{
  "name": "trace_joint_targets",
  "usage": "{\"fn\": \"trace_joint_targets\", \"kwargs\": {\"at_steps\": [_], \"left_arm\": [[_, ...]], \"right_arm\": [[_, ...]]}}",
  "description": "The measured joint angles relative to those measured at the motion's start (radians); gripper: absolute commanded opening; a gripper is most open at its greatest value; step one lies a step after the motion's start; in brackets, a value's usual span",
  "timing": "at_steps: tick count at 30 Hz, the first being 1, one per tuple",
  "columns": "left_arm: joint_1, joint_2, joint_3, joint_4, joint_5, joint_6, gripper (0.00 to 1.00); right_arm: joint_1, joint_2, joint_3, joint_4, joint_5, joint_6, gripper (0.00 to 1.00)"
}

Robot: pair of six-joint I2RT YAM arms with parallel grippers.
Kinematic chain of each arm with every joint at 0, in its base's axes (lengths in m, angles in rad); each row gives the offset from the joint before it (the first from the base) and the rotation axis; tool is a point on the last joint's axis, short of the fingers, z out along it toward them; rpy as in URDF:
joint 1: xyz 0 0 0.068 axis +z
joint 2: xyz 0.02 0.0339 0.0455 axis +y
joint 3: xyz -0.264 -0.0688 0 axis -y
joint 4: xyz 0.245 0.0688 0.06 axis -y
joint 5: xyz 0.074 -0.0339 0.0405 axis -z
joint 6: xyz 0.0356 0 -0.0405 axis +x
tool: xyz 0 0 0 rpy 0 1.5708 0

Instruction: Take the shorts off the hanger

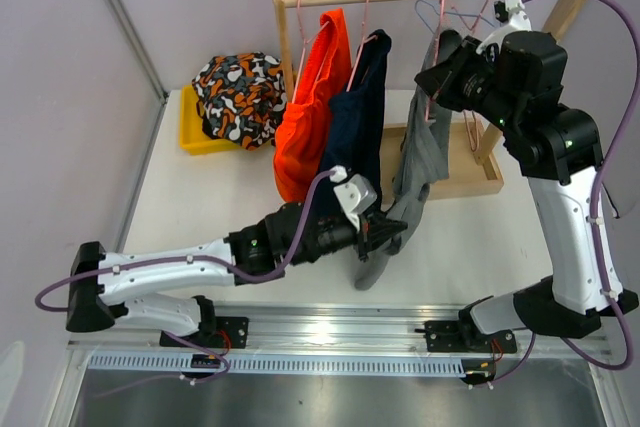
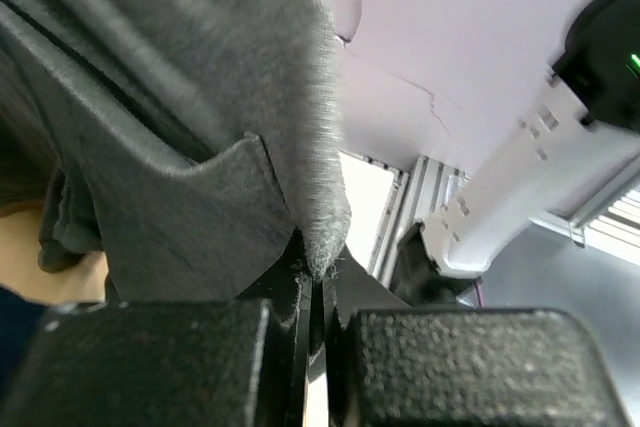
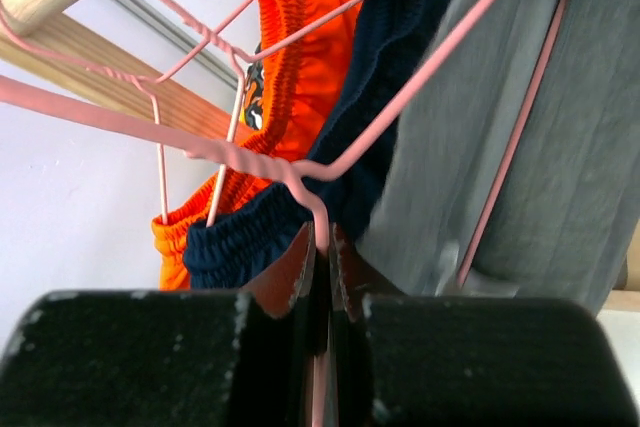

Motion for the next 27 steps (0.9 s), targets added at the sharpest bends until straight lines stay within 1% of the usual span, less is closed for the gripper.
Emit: {"fn": "trace_joint_targets", "kwargs": {"at_steps": [6,11,15,18,21,25,27], "left_arm": [[-0.159,-0.079,-0.125,0.055,-0.187,-0.018,0.0],[-0.213,-0.087,-0.208,0.093,-0.255,-0.053,0.0],[-0.253,-0.076,-0.225,0.03,-0.235,-0.059,0.0],[-0.295,-0.056,-0.225,-0.001,-0.237,-0.053,0.0],[-0.3,-0.043,-0.223,-0.011,-0.246,-0.052,0.0],[-0.304,-0.027,-0.203,-0.047,-0.307,-0.051,0.0],[-0.305,-0.008,-0.16,-0.086,-0.359,-0.043,0.0]], "right_arm": [[-0.04,0.042,0.071,-0.113,-0.091,0.021,0.0],[-0.078,0.052,0.073,-0.165,-0.147,0.026,0.0],[-0.117,0.052,0.073,-0.09,-0.138,0.024,0.0],[-0.144,0.062,0.084,-0.108,-0.166,0.024,0.0],[-0.154,0.075,0.095,-0.126,-0.191,0.025,0.0],[-0.161,0.06,0.056,-0.118,-0.199,0.026,0.0],[-0.164,0.033,0.012,-0.096,-0.198,0.027,0.0]]}}
